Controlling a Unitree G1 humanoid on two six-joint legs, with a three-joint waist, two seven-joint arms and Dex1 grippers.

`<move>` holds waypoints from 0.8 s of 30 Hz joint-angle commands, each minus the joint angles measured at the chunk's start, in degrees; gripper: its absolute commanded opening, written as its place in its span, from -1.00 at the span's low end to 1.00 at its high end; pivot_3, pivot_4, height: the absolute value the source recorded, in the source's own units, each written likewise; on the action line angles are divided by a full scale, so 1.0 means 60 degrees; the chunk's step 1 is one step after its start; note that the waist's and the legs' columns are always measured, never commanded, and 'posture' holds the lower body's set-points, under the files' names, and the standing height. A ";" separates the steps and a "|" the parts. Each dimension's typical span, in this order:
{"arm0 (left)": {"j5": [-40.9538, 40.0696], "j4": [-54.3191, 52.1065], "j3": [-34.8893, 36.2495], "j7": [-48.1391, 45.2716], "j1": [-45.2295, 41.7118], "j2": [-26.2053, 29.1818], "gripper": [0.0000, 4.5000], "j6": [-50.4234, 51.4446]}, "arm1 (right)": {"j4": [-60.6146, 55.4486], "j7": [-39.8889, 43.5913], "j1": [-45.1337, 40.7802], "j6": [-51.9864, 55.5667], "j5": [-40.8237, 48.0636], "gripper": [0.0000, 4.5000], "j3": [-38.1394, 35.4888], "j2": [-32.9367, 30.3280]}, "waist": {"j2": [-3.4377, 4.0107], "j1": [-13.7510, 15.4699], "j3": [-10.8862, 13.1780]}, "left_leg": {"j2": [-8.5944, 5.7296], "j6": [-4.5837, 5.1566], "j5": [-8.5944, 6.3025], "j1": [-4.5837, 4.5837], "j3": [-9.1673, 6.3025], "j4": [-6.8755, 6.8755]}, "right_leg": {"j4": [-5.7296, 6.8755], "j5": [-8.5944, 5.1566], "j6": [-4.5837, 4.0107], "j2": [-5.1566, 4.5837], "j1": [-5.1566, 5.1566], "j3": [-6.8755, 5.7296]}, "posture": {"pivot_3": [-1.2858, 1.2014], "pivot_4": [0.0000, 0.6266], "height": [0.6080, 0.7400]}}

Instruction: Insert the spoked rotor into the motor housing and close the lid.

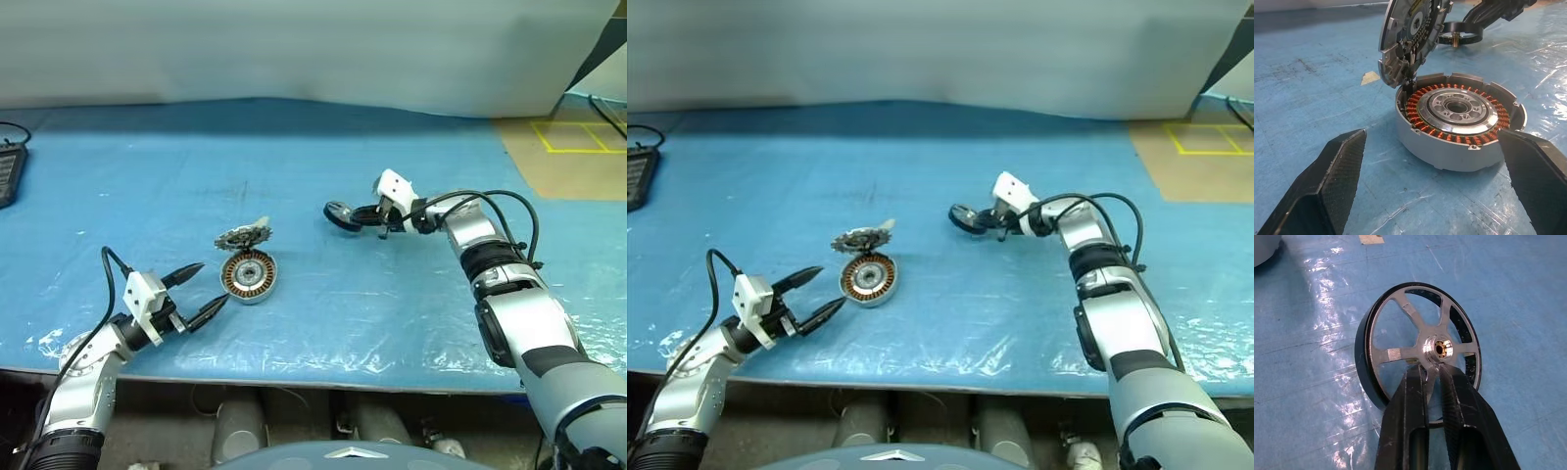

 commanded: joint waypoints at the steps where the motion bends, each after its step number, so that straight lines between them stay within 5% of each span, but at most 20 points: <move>1: -0.0044 -0.0254 0.0096 -0.0002 0.0058 0.0055 1.00 -0.0098 | -0.0313 0.0319 0.0308 0.0153 0.0036 -1.00 0.0081 0.0037 | 0.0000 -0.0001 0.0000 | 0.0002 0.0000 0.0000 0.0004 0.0001 -0.0001 | 0.0000 0.0000 0.0000 0.0001 0.0002 0.0000 | 0.03 -0.52 1.00; 20: 0.0022 -0.0103 0.0074 -0.0032 -0.0128 0.0078 1.00 -0.0096 | -0.1216 0.0214 0.0966 0.0743 0.0108 -1.00 0.0248 0.0325 | -0.0001 -0.0006 -0.0001 | 0.0006 -0.0001 0.0000 0.0007 0.0007 -0.0007 | -0.0007 0.0000 0.0000 0.0003 0.0004 0.0003 | 0.03 -0.52 1.00; 24: 0.0022 -0.0136 0.0099 -0.0018 -0.0096 0.0086 1.00 -0.0091 | -0.1382 0.0123 0.0997 0.0721 0.0042 -0.51 0.0324 0.0365 | 0.0002 0.0025 0.0002 | 0.0007 -0.0001 -0.0001 0.0009 0.0010 -0.0014 | -0.0010 0.0000 0.0000 0.0003 0.0004 0.0004 | 0.03 -0.52 1.00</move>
